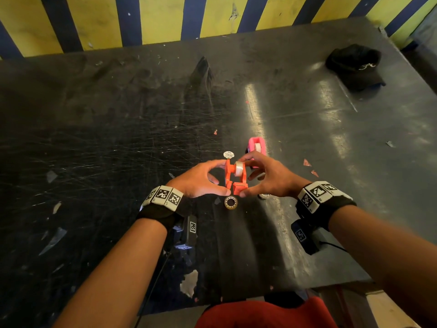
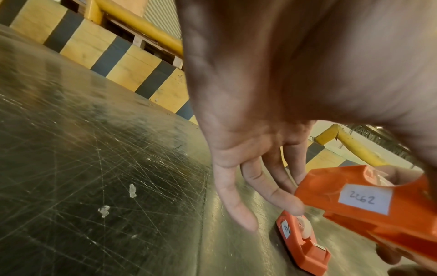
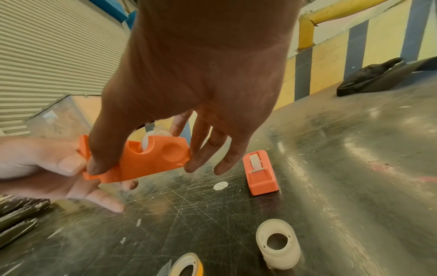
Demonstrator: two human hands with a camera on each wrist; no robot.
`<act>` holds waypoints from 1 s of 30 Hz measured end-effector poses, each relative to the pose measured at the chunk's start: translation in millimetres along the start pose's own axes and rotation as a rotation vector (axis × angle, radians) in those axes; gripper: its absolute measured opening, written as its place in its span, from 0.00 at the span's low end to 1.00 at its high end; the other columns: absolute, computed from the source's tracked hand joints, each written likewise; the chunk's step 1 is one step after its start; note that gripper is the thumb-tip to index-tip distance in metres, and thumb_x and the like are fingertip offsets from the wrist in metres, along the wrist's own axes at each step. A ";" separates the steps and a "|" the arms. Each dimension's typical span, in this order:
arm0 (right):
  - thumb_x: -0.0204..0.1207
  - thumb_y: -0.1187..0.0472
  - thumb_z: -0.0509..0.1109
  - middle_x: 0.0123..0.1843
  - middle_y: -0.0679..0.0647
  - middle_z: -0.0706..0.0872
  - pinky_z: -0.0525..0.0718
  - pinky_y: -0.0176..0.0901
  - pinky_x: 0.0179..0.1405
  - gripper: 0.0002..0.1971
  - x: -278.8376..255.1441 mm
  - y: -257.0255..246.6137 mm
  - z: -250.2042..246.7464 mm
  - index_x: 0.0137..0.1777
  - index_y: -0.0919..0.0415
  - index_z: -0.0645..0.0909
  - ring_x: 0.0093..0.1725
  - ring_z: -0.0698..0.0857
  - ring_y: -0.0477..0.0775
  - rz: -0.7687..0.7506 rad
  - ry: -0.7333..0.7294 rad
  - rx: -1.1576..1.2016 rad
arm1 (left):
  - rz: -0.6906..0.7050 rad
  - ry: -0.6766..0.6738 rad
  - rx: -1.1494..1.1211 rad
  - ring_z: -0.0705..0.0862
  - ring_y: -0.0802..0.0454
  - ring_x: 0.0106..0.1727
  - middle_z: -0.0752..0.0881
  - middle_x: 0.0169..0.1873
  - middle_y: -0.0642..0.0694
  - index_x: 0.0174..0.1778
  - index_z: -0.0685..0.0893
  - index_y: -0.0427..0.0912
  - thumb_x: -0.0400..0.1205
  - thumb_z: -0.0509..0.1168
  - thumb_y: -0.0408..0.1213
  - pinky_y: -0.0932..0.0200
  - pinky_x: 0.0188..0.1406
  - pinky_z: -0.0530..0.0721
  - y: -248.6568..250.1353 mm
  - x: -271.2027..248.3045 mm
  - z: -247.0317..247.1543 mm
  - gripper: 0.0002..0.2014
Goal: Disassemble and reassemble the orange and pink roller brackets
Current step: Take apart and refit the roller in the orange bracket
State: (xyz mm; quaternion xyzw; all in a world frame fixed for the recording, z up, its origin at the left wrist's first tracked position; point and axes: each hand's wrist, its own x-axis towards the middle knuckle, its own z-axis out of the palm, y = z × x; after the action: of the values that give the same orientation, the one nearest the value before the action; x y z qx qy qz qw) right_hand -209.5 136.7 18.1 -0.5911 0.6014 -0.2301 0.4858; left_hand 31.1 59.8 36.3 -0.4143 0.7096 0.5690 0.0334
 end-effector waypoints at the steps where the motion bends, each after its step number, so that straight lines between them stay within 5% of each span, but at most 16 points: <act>1: 0.60 0.54 0.93 0.68 0.46 0.86 0.85 0.34 0.53 0.40 0.5 -0.5 0.7 0.70 0.46 0.76 0.60 0.88 0.43 -0.005 0.001 -0.008 | 0.002 0.005 -0.005 0.86 0.52 0.62 0.75 0.75 0.60 0.84 0.69 0.56 0.73 0.83 0.40 0.55 0.60 0.84 -0.4 0.1 -0.4 0.45; 15: 0.54 0.44 0.93 0.66 0.47 0.90 0.91 0.56 0.63 0.40 4.3 -5.7 1.9 0.66 0.46 0.80 0.65 0.89 0.47 -0.029 -0.023 0.054 | 0.035 -0.049 -0.103 0.90 0.53 0.59 0.80 0.62 0.70 0.74 0.74 0.71 0.77 0.80 0.37 0.56 0.63 0.84 2.3 -5.7 2.1 0.35; 21: 0.57 0.51 0.93 0.65 0.47 0.90 0.92 0.48 0.60 0.38 1.1 -10.1 1.4 0.67 0.49 0.80 0.57 0.91 0.37 -0.043 0.000 0.073 | 0.062 -0.027 -0.108 0.85 0.51 0.68 0.76 0.77 0.54 0.81 0.76 0.60 0.75 0.82 0.38 0.51 0.69 0.83 1.3 -3.3 0.7 0.39; 25: 0.55 0.52 0.94 0.65 0.45 0.89 0.91 0.41 0.56 0.41 -1.1 -8.2 4.3 0.68 0.49 0.78 0.57 0.89 0.36 -0.051 0.080 0.055 | 0.107 0.032 -0.199 0.88 0.54 0.65 0.81 0.73 0.56 0.86 0.69 0.51 0.76 0.80 0.34 0.56 0.67 0.85 9.9 -4.7 2.2 0.43; 28: 0.54 0.50 0.95 0.64 0.44 0.88 0.86 0.34 0.52 0.43 -2.2 -7.0 6.7 0.68 0.46 0.77 0.55 0.89 0.39 -0.061 0.123 0.012 | 0.135 0.199 -0.219 0.90 0.57 0.61 0.87 0.68 0.50 0.80 0.77 0.53 0.82 0.75 0.37 0.61 0.55 0.88 14.7 -0.8 5.0 0.29; 30: 0.53 0.49 0.95 0.63 0.43 0.87 0.86 0.35 0.51 0.44 -2.1 -7.2 8.5 0.68 0.45 0.76 0.55 0.90 0.43 -0.072 0.131 -0.032 | 0.165 0.323 -0.164 0.93 0.53 0.54 0.92 0.60 0.49 0.73 0.81 0.56 0.82 0.74 0.39 0.51 0.55 0.92 16.0 3.0 7.6 0.23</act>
State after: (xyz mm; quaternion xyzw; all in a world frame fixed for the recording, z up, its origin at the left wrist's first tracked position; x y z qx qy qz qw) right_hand -199.0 139.8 21.3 -0.6040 0.6138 -0.2758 0.4271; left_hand 15.9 64.7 44.5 -0.4419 0.6886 0.5517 -0.1616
